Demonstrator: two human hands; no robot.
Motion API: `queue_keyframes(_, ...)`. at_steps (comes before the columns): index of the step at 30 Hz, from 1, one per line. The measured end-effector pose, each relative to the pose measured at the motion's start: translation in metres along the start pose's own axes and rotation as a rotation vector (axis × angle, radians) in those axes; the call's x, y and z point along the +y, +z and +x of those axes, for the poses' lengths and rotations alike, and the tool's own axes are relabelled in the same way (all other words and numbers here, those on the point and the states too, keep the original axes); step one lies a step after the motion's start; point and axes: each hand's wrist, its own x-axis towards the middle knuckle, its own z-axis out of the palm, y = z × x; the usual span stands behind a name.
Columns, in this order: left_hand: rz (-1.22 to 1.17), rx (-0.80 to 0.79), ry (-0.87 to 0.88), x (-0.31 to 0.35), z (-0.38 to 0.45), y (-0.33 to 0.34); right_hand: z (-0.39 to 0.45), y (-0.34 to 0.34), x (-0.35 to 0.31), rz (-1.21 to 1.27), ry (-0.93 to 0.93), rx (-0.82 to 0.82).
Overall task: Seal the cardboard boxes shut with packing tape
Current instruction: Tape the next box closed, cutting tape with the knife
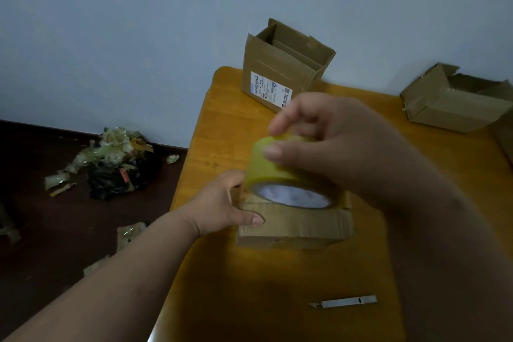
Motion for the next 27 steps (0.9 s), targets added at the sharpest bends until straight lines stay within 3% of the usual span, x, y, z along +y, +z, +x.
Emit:
queue_keyframes(3, 0.052, 0.011, 0.079, -0.004, 0.003, -0.002, -0.015, -0.024, 0.015, -0.125, 0.094, -0.036)
queue_keyframes(13, 0.067, 0.025, 0.068, -0.008, 0.004, 0.002, -0.032, -0.036, 0.077, -0.229, 0.363, -0.13)
queue_keyframes(27, -0.036, -0.034, 0.035, -0.005, 0.0, 0.004, -0.034, -0.041, 0.088, -0.175, 0.399, -0.12)
